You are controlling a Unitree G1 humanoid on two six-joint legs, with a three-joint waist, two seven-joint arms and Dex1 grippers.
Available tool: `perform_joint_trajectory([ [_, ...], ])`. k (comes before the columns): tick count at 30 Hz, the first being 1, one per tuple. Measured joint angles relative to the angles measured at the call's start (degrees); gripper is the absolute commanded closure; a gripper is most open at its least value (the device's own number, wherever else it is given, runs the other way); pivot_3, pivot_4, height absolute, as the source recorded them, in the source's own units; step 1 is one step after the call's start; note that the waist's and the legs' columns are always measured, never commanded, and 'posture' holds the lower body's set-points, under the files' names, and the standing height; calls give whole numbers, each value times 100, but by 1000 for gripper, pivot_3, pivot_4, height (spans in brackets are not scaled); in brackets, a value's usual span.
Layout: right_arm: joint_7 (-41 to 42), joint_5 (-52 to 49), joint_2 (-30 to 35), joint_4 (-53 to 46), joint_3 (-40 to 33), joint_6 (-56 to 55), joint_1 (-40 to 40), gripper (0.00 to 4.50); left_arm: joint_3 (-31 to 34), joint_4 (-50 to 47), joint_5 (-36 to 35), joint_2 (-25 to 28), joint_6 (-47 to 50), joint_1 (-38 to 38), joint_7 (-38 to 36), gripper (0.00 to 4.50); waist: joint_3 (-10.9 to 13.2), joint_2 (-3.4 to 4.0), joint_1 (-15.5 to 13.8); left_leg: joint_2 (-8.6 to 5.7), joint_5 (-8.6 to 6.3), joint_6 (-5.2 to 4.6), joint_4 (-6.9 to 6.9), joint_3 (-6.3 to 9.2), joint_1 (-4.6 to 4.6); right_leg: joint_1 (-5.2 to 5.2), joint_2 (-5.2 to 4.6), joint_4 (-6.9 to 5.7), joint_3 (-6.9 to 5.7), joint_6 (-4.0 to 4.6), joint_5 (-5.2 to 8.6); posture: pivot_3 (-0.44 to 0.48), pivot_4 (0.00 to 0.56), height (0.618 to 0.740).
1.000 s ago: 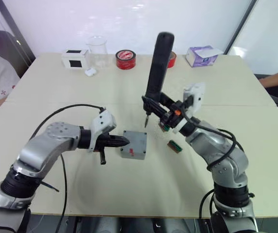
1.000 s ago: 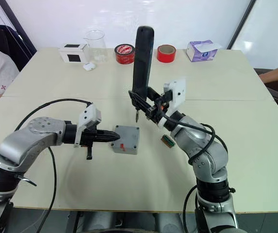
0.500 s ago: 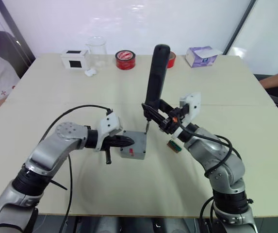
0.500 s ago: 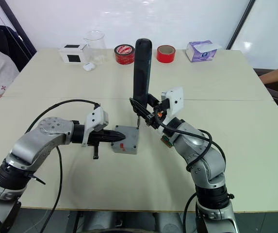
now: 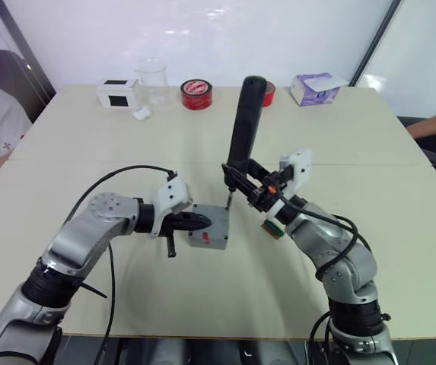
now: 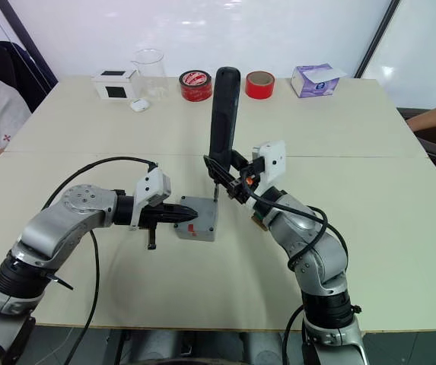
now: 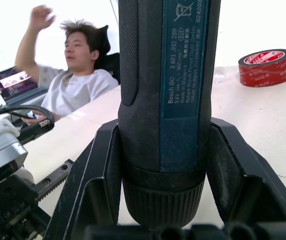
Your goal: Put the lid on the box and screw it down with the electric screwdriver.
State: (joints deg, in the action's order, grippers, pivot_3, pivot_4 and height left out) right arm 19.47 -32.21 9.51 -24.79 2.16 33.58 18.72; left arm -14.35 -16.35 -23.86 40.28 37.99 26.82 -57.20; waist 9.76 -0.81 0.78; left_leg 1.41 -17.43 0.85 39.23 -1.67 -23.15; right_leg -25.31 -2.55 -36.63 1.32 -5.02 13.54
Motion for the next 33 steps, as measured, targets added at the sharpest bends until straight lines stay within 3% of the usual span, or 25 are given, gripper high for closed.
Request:
perform_joint_trajectory([
  [13,74,457,0,164,224,-446,-96,2730,3,0,12,1,1,-22,-11,4500,-1,-2,2,-2,5,9,2,-2,20,4,1,-30,6,2,2,0,150,740],
  [19,169,509,60,153,298,-537,-189,2730,3,-9,11,1,2,-107,-8,4500,-1,-2,3,-1,4,6,-1,-1,83,66,1,-29,5,10,16,0,150,740],
  [33,327,864,301,60,574,-641,-295,2730,6,-30,66,1,-16,-186,-4,4500,-27,-23,3,1,3,6,-5,2,117,95,3,-31,4,16,21,0,150,740],
])
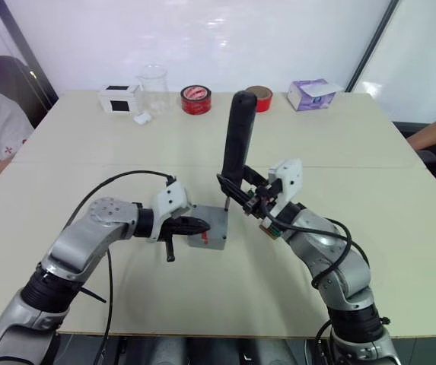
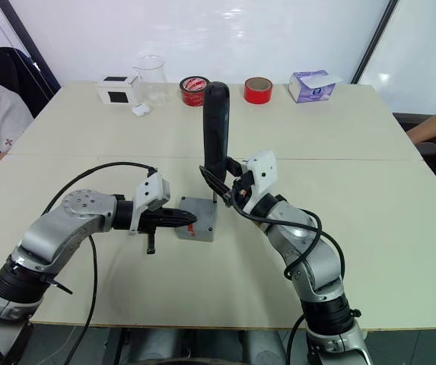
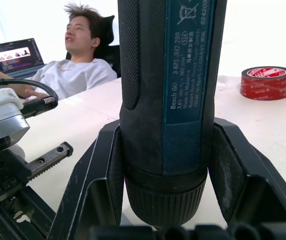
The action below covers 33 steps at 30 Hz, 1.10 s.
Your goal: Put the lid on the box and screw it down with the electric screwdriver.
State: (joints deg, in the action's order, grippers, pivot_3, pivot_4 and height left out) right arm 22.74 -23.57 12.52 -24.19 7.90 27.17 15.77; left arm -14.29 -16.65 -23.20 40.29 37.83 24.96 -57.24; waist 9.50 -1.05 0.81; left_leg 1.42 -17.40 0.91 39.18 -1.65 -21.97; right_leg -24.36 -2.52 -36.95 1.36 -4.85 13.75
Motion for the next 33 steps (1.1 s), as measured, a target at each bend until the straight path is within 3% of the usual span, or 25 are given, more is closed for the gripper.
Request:
perform_joint_trajectory([
  [11,302,207,89,-16,95,-483,-372,2730,-2,109,27,-43,-70,-25,7,4500,-14,-2,5,4,-5,-7,-11,1,63,61,0,1,0,17,27,0,150,740],
  [33,167,380,-22,40,199,-21,-82,2730,-60,37,17,-194,538,221,215,4500,-35,-8,31,17,-6,-9,-18,5,70,62,11,0,-3,28,35,0,150,740],
])
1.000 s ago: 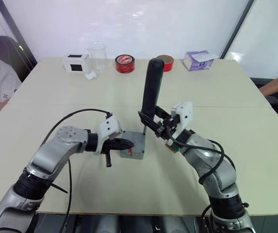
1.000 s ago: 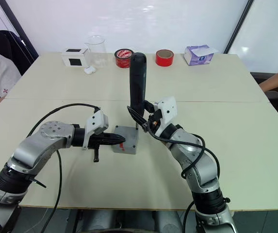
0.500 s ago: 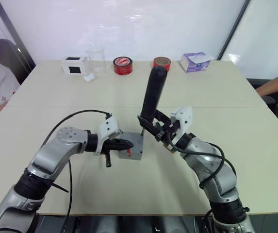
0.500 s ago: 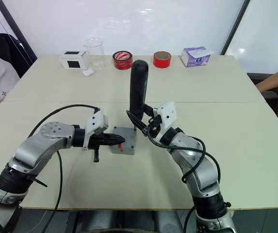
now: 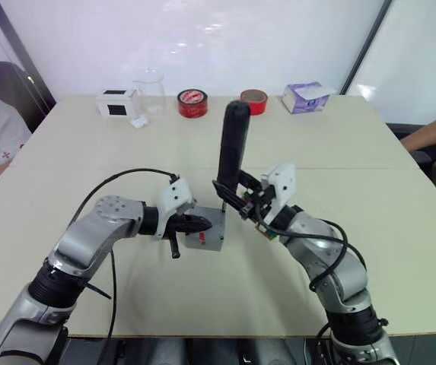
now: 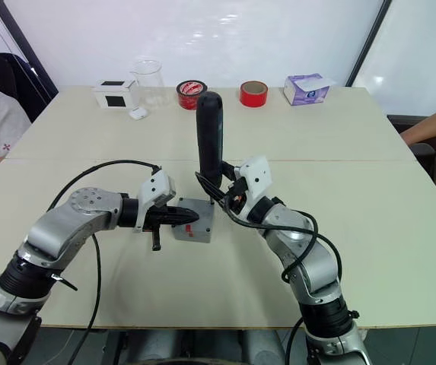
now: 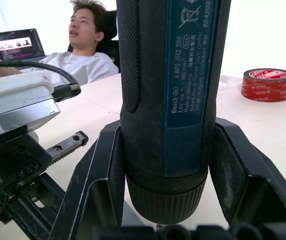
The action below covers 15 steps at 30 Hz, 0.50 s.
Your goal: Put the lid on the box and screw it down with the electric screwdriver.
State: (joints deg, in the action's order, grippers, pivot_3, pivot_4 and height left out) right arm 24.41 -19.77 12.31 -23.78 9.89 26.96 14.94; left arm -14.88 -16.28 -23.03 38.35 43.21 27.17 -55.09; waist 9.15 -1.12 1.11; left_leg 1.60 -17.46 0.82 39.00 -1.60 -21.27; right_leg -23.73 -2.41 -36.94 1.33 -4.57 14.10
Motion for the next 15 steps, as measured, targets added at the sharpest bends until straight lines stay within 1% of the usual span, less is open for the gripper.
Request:
perform_joint_trajectory([
  [5,4,-5,-89,4,1,-16,-47,2730,9,30,20,2,-192,-117,-5,4500,-14,-2,8,11,-1,-1,-4,0,2,0,0,1,0,7,7,0,150,740],
  [10,5,4,-117,43,0,-15,-51,2730,45,-64,54,20,-475,-401,0,4500,-37,-3,9,18,-3,-4,-13,-1,9,1,3,0,0,32,23,0,150,740],
  [15,12,11,-117,44,0,-16,-62,2730,40,-58,113,21,-620,-455,-2,4500,-42,-7,8,20,-4,-4,-16,0,16,6,3,0,0,33,30,0,150,740],
])
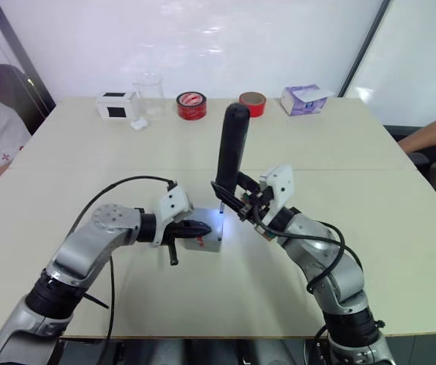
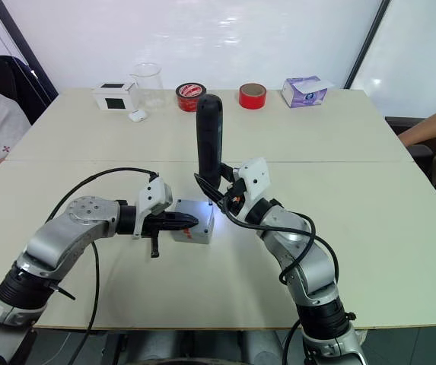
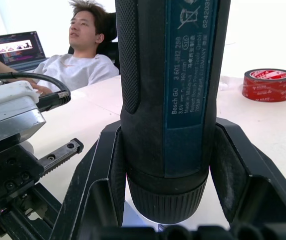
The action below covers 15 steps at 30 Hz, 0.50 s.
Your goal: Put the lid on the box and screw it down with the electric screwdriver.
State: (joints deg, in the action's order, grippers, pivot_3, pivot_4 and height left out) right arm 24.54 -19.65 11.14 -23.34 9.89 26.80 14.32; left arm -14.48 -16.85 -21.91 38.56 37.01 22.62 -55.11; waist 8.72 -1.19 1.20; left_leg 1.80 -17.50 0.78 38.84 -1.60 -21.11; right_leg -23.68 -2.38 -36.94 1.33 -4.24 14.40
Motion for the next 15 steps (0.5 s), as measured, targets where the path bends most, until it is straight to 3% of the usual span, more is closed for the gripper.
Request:
perform_joint_trajectory([
  [15,57,-167,35,-43,-96,165,147,2730,0,6,0,-51,26,4,25,4500,2,2,-3,1,-1,-1,-7,0,0,-2,-4,2,0,-1,4,0,150,740],
])
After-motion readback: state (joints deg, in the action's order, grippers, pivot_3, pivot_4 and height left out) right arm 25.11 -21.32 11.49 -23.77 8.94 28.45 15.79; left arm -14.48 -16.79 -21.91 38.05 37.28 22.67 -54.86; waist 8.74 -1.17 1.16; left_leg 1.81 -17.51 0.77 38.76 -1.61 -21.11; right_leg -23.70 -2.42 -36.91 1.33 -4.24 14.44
